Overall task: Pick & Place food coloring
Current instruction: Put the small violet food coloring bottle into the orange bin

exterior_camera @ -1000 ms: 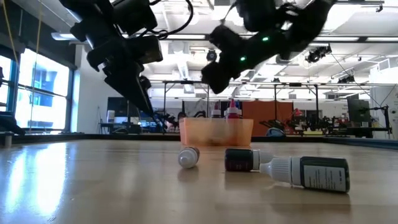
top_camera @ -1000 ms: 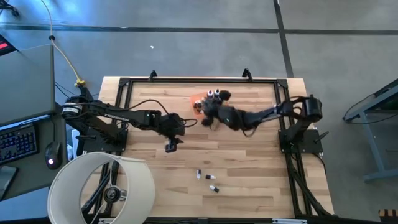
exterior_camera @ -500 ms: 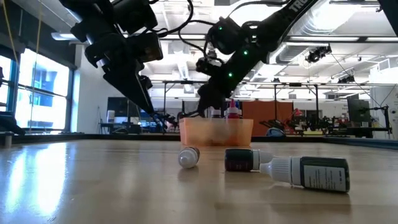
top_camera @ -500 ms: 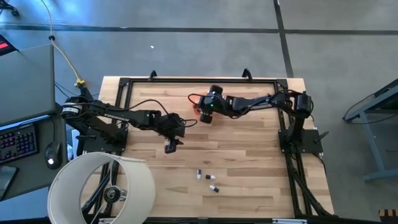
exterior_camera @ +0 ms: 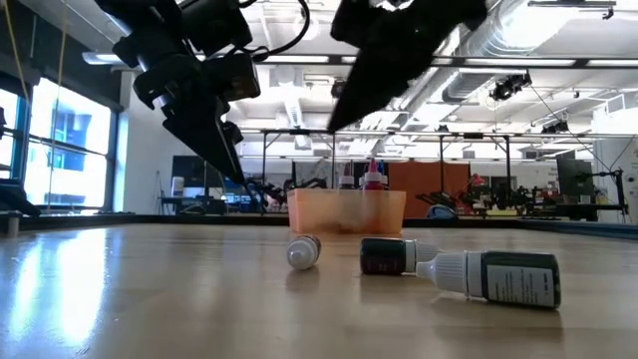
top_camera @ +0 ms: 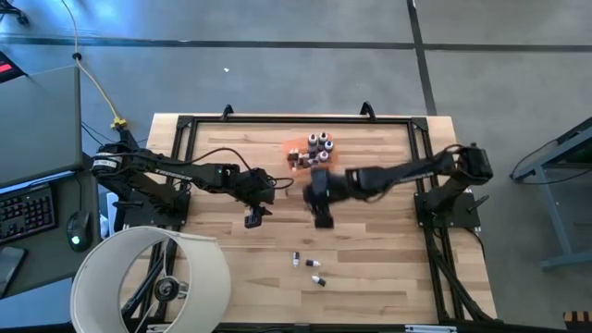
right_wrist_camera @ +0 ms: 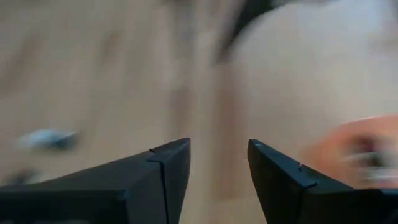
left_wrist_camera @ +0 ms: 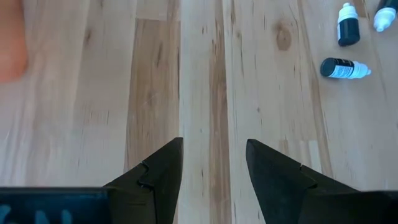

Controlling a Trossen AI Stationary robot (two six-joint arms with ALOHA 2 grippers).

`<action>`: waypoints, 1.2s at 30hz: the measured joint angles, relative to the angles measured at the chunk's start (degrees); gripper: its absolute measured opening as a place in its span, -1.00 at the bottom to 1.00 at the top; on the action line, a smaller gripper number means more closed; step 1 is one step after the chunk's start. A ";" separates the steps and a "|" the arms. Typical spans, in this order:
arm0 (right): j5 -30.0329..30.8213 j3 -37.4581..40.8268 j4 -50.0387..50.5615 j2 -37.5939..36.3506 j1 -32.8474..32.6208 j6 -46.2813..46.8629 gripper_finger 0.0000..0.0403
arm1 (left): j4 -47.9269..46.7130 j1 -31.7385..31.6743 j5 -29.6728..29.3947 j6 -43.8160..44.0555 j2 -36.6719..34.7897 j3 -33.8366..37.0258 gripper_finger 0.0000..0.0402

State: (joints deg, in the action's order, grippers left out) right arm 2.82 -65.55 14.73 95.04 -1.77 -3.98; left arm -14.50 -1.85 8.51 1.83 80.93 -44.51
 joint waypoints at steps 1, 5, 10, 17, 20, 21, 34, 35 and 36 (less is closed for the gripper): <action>-1.54 0.63 0.61 0.09 -1.92 1.59 -0.24 | 0.11 0.00 0.00 0.00 0.00 0.00 -0.13; -1.29 6.55 -7.54 1.86 -9.52 5.28 -0.28 | 0.37 0.09 0.18 0.45 0.00 0.00 -0.13; 0.90 14.52 -23.06 3.23 -14.82 6.82 -0.29 | 0.87 0.48 0.99 1.92 -0.02 0.00 -0.13; -6.26 17.97 -29.58 3.67 -17.11 6.92 -0.30 | 0.97 0.42 2.94 1.66 -0.03 0.00 -0.13; -5.45 18.90 -29.89 3.74 -17.15 7.79 -0.30 | 1.06 0.50 3.35 1.71 -0.04 0.00 -0.13; -4.93 18.92 -29.99 3.74 -17.15 8.00 -0.31 | 1.04 0.50 3.53 1.78 -0.04 0.00 -0.13; 0.77 18.52 -35.76 9.49 -23.60 11.95 -0.31 | 1.20 0.50 2.11 4.63 -0.04 0.00 -0.13; 2.95 17.87 -36.27 10.58 -24.32 11.89 -0.31 | 1.30 0.50 1.71 4.62 -0.04 0.00 -0.13; 5.41 17.25 -36.36 11.60 -24.92 11.58 -0.31 | 1.29 0.50 1.64 4.62 -0.04 0.00 -0.13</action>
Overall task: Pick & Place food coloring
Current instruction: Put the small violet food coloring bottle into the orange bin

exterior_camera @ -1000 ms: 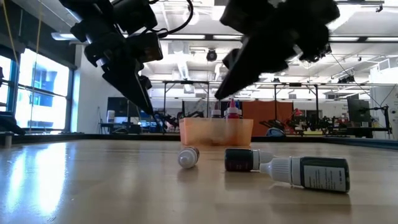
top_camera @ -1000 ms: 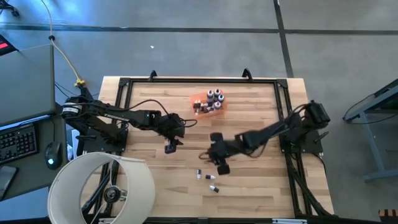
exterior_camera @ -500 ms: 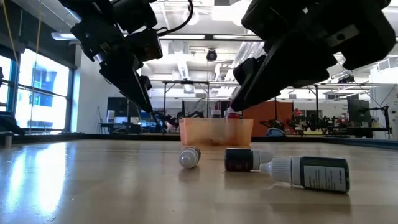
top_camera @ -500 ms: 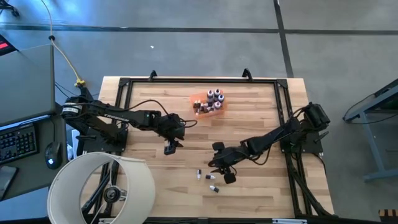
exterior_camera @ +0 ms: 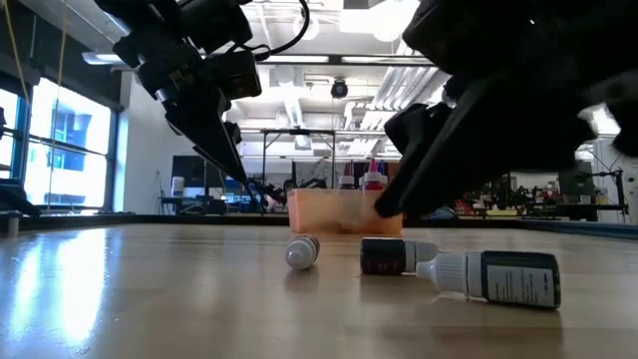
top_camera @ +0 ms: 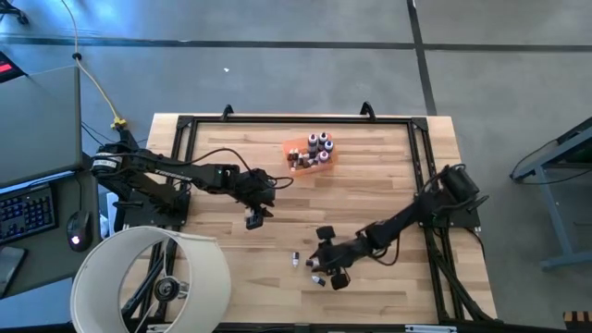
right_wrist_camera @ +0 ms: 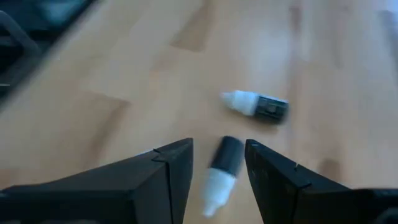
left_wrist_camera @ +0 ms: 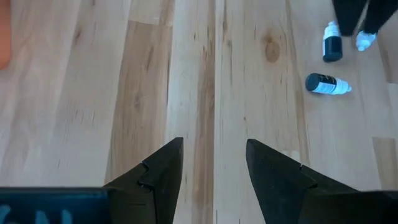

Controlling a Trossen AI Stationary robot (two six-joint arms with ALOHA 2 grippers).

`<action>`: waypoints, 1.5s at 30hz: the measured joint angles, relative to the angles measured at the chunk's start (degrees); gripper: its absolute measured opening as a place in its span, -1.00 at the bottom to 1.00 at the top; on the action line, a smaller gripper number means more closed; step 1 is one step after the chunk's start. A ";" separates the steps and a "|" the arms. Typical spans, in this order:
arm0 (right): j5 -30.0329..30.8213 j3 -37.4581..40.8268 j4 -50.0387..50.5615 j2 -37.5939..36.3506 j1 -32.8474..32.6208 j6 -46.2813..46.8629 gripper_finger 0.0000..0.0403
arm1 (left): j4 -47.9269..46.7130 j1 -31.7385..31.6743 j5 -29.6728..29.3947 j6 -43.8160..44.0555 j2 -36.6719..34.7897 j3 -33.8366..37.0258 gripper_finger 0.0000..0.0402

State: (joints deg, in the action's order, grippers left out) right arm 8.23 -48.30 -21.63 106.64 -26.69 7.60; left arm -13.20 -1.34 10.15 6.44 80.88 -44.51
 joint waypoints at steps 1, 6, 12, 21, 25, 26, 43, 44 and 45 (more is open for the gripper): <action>2.74 -0.46 0.57 0.73 -0.44 -0.13 -0.31 | -0.01 0.00 0.00 -0.01 0.00 0.00 -0.13; 8.81 -1.26 3.13 3.48 -1.06 4.36 -0.31 | -0.23 0.00 0.07 -0.14 0.00 0.00 -0.13; 8.30 -1.35 1.79 6.27 -1.51 8.28 -0.31 | -0.24 0.00 0.68 -3.01 0.00 0.00 -0.13; 11.55 -1.36 1.67 7.16 -0.67 11.08 -0.49 | -0.25 -0.11 -0.22 -3.60 0.00 0.00 -0.13; 9.57 -1.21 0.96 5.68 1.04 13.38 -0.67 | -0.23 -0.11 -0.24 -3.59 0.00 0.00 -0.13; 9.65 -1.15 1.48 4.84 1.68 12.87 -0.68 | -0.23 -0.11 -0.24 -3.58 0.00 0.00 -0.13; 23.91 -8.49 7.21 -5.62 33.06 -9.06 -0.64 | 0.93 -0.11 -0.31 -3.37 0.00 0.00 -0.13; 22.59 -9.02 7.31 -5.10 34.58 -8.80 -0.63 | 1.04 -0.11 -0.33 -3.37 0.00 0.00 -0.13; 21.55 -9.41 7.15 -4.82 35.82 -7.74 -0.62 | 1.03 -0.11 -0.32 -3.37 0.00 0.00 -0.13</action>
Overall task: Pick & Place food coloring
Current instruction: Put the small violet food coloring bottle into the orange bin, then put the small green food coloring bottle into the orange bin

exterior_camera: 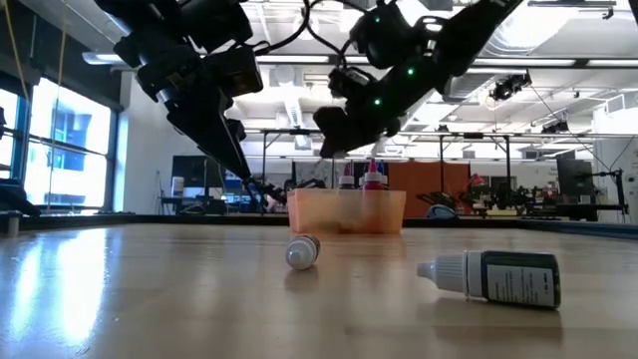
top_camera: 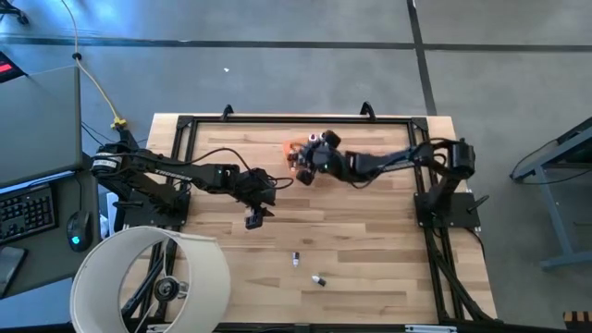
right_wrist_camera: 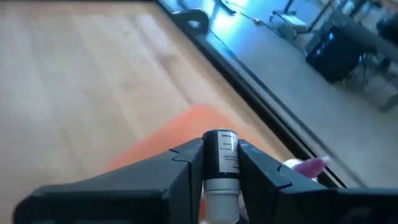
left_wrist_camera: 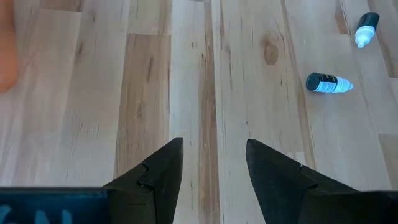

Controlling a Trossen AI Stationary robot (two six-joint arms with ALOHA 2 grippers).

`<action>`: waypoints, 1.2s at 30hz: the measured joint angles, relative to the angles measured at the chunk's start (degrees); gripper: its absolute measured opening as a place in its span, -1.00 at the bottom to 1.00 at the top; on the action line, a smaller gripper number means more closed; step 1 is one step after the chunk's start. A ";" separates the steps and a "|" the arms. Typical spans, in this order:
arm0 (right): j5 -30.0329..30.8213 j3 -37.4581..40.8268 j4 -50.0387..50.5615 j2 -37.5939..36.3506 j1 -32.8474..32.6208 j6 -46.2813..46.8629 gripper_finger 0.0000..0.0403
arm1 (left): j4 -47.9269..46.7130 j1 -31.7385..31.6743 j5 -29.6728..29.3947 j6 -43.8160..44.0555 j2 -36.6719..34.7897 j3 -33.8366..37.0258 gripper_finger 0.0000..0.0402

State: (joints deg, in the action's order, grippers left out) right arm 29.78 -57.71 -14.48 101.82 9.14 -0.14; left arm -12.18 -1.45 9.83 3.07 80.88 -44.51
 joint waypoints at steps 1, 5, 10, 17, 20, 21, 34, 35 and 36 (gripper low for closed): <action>-0.90 -0.24 -0.18 0.22 1.09 1.08 -0.60 | -0.06 0.00 -0.01 0.01 0.00 0.00 -0.13; -3.96 -0.40 1.31 0.63 3.42 1.14 -0.47 | -0.38 0.00 -0.01 -0.01 0.00 0.00 -0.13; -3.43 -0.40 2.72 0.63 4.14 0.33 -0.33 | -0.38 0.00 -0.01 -0.20 0.00 0.00 -0.13; -9.90 -2.04 5.50 -3.15 -2.89 -1.39 -0.29 | -0.41 0.00 -0.03 -0.22 0.00 0.00 -0.13; -15.48 -3.18 11.71 -5.44 -8.75 2.47 -0.32 | -0.40 -0.02 -0.01 -0.22 0.00 0.00 -0.13; -17.82 -3.22 12.81 -5.84 -11.06 4.50 -0.34 | -0.43 -0.02 -0.01 -0.22 0.00 0.00 -0.13; -18.23 -1.38 16.39 0.32 -38.23 13.75 -0.40 | 0.84 -0.02 -0.01 1.77 0.00 0.00 -0.13; -18.10 -1.38 15.83 1.02 -38.94 15.59 -0.40 | 0.80 -0.02 -0.01 1.83 0.00 0.00 -0.13; -18.12 -1.36 15.59 1.60 -39.60 17.54 -0.39 | 0.75 -0.02 0.01 1.92 0.00 0.00 -0.13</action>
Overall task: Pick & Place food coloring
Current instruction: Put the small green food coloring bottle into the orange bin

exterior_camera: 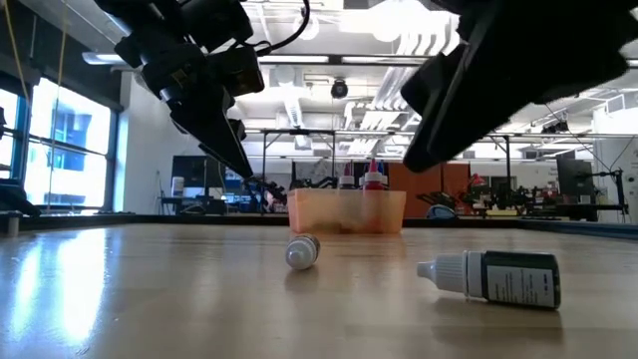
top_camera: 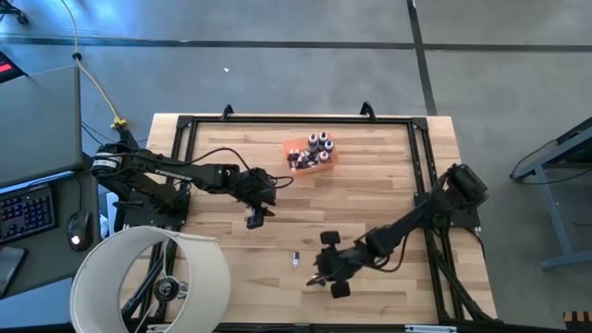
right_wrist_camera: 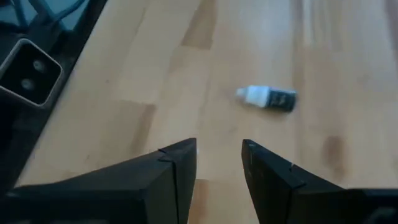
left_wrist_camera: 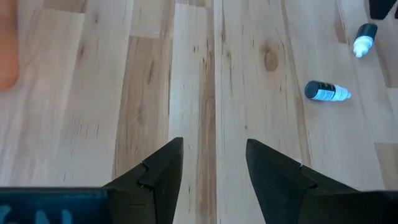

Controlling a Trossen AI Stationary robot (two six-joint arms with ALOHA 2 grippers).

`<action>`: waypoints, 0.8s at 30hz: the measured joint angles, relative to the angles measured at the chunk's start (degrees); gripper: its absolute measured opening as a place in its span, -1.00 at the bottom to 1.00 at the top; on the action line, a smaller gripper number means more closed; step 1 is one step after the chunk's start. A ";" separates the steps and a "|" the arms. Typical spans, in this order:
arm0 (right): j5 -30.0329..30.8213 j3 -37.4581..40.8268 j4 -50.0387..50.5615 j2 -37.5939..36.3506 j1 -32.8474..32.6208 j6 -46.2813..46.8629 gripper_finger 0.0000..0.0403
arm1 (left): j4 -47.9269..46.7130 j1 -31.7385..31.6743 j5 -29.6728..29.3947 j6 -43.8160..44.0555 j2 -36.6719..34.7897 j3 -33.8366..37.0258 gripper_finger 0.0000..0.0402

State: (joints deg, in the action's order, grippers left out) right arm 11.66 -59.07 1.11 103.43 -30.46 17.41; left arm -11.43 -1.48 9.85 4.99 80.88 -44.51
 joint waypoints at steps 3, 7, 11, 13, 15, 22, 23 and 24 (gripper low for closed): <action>-0.27 -0.02 -3.72 2.31 -1.18 5.71 -0.40 | -0.35 0.00 0.09 0.01 0.00 0.01 -0.13; -1.94 0.00 -6.76 5.80 -2.63 9.54 -0.39 | -0.30 0.02 0.11 0.02 0.00 0.02 -0.13; -2.67 0.02 -4.81 7.49 -4.04 11.90 -0.38 | -0.73 0.02 0.13 0.02 0.00 0.01 -0.13; -1.62 0.03 -3.95 7.68 -4.54 12.32 -0.38 | -0.72 0.02 0.14 0.02 0.00 0.02 -0.13; -0.05 0.00 -2.03 7.68 -4.95 11.90 -0.38 | -0.72 0.02 0.17 0.02 0.00 0.00 -0.13; 3.22 -0.23 2.26 8.45 -5.02 9.56 -0.38 | -1.04 0.02 0.20 -0.04 0.00 0.01 -0.13; 3.81 -0.25 1.96 9.04 -5.01 8.79 -0.38 | -1.13 0.02 0.20 -0.04 0.00 0.02 -0.13; 4.45 -0.28 1.67 9.69 -5.04 7.80 -0.39 | -1.15 0.02 0.20 -0.07 0.00 0.02 -0.13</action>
State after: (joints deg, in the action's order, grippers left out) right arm 16.11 -59.35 2.78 113.11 -35.51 25.21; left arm -12.58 -1.45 10.04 4.93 80.88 -44.49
